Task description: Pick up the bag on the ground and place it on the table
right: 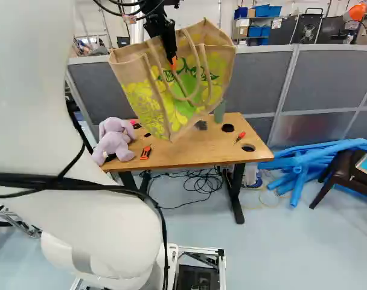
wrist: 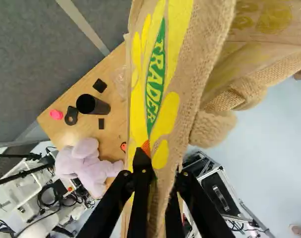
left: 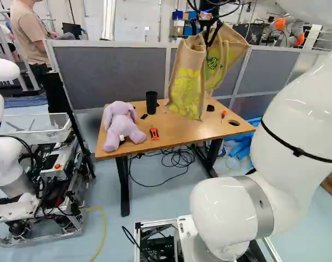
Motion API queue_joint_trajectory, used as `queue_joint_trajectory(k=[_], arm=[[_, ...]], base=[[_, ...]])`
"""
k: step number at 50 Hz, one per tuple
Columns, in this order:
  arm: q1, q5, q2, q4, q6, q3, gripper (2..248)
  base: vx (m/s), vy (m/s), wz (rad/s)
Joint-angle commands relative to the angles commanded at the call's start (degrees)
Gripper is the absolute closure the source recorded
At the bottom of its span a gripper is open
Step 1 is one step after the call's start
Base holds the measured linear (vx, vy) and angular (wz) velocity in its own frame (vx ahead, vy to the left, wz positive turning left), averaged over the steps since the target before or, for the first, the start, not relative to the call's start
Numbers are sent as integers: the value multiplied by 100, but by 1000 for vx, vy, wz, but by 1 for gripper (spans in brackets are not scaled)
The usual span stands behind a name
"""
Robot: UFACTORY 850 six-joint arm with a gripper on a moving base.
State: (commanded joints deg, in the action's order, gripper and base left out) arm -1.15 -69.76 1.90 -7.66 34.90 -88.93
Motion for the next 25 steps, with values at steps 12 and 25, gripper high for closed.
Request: queue_joint_trajectory(k=[12, 25], arm=[[0, 0, 0, 0, 720, 0, 216], [0, 0, 0, 0, 1502, 0, 216]], base=[[0, 0, 0], [0, 0, 0]])
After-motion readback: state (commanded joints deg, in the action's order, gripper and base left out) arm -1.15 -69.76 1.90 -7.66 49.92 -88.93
